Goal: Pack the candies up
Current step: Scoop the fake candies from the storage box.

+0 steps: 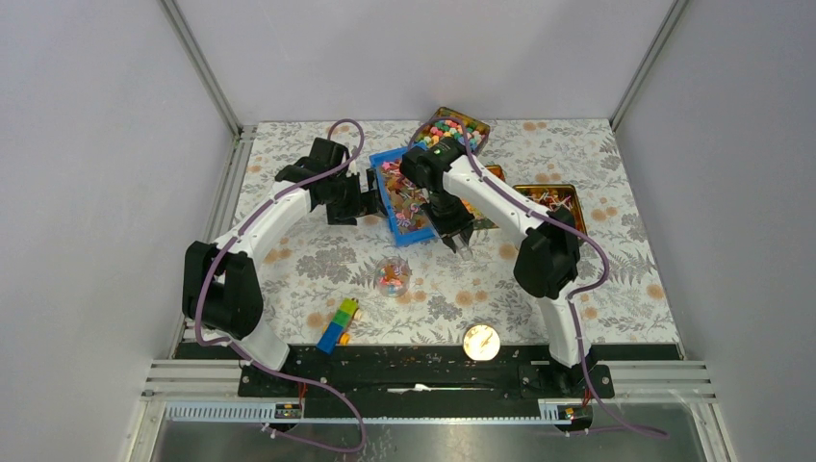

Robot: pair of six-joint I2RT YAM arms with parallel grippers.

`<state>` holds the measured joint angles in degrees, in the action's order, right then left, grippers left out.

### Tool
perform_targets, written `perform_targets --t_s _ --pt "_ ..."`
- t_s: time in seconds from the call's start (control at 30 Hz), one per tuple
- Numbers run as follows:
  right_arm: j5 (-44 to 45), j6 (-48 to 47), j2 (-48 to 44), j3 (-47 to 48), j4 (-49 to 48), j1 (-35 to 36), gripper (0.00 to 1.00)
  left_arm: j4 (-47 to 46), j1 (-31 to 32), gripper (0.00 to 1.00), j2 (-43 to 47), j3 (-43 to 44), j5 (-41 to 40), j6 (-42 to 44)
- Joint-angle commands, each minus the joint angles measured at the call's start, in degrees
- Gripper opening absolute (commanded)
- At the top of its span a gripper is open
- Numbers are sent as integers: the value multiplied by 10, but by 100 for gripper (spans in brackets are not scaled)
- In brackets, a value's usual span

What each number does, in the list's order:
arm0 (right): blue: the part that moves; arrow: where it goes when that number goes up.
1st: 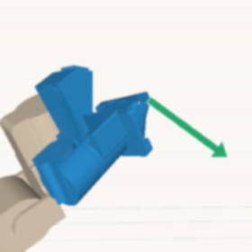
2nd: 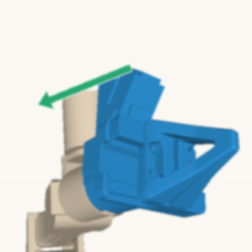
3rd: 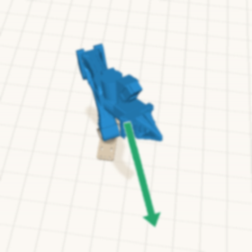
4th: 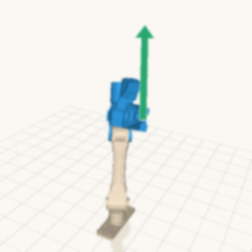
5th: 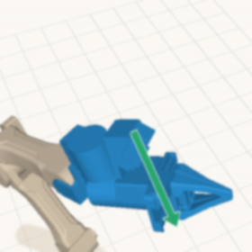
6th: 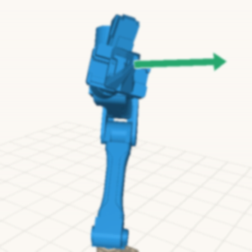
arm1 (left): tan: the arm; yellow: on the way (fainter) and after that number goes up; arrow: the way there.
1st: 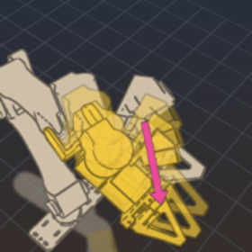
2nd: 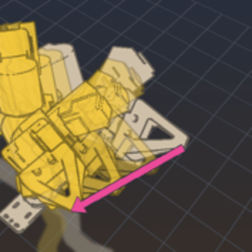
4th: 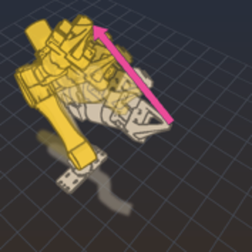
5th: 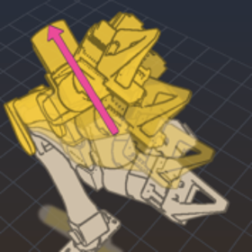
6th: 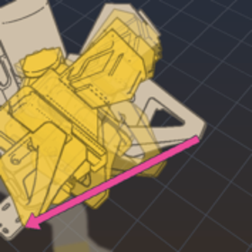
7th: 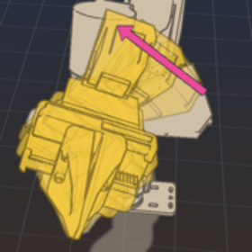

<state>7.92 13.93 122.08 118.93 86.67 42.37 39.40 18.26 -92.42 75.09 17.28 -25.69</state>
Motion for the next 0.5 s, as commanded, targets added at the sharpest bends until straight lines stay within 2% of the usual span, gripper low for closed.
perform_targets --t_s 0.0,0.47 --pt "15 -3 -14 9 105 2 0 -4 -3 90 -1 25 -9 12" --pt "-22 -4 90 103 105 -8 0 -3 -2 90 4 20 -14 10"
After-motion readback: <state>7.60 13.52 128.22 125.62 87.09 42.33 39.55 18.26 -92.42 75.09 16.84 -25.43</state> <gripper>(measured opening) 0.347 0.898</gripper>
